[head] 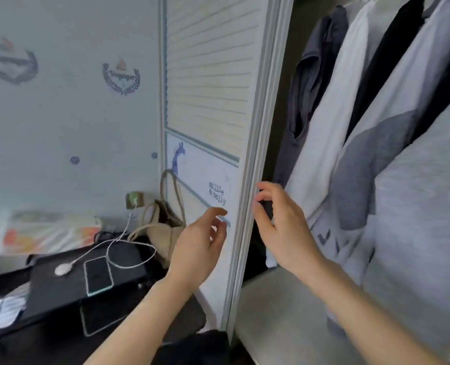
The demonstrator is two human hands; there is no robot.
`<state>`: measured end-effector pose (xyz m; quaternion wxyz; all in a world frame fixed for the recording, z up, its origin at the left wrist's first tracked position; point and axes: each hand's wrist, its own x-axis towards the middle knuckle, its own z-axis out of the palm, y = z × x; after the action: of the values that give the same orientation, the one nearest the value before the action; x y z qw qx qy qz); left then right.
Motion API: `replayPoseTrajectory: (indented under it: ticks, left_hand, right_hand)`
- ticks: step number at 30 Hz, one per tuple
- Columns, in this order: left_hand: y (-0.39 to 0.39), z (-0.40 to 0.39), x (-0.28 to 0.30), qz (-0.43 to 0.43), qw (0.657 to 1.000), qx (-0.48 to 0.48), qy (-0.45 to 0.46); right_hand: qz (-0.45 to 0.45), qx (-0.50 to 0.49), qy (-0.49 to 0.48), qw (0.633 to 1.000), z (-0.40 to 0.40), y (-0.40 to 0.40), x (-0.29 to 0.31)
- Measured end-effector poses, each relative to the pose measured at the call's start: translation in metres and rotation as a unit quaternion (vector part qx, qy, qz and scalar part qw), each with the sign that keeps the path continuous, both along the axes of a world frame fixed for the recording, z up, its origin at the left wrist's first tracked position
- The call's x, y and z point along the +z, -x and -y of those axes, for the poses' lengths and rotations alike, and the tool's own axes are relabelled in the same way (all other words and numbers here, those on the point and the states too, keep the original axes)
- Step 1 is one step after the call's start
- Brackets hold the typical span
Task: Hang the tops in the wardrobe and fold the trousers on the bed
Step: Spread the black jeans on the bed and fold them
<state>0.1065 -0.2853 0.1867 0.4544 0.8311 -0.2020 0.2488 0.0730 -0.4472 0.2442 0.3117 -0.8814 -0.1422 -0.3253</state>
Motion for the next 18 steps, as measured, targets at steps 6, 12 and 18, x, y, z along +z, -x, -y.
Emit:
replayPoseTrajectory:
  ticks: [6, 12, 18]
  left_hand:
    - [0.146, -0.065, -0.077, -0.134, 0.969, 0.195, 0.066]
    - [0.292, -0.113, -0.115, -0.187, 0.905, 0.364, 0.113]
    - [0.396, -0.147, -0.137, -0.199, 0.851, 0.471, 0.124]
  right_hand:
    - [-0.081, 0.177, -0.011, 0.981, -0.061, 0.066, -0.082]
    - [-0.16, 0.331, -0.007, 0.93, -0.132, 0.154, -0.124]
    - [-0.203, 0.432, 0.013, 0.879, -0.192, 0.23, -0.152]
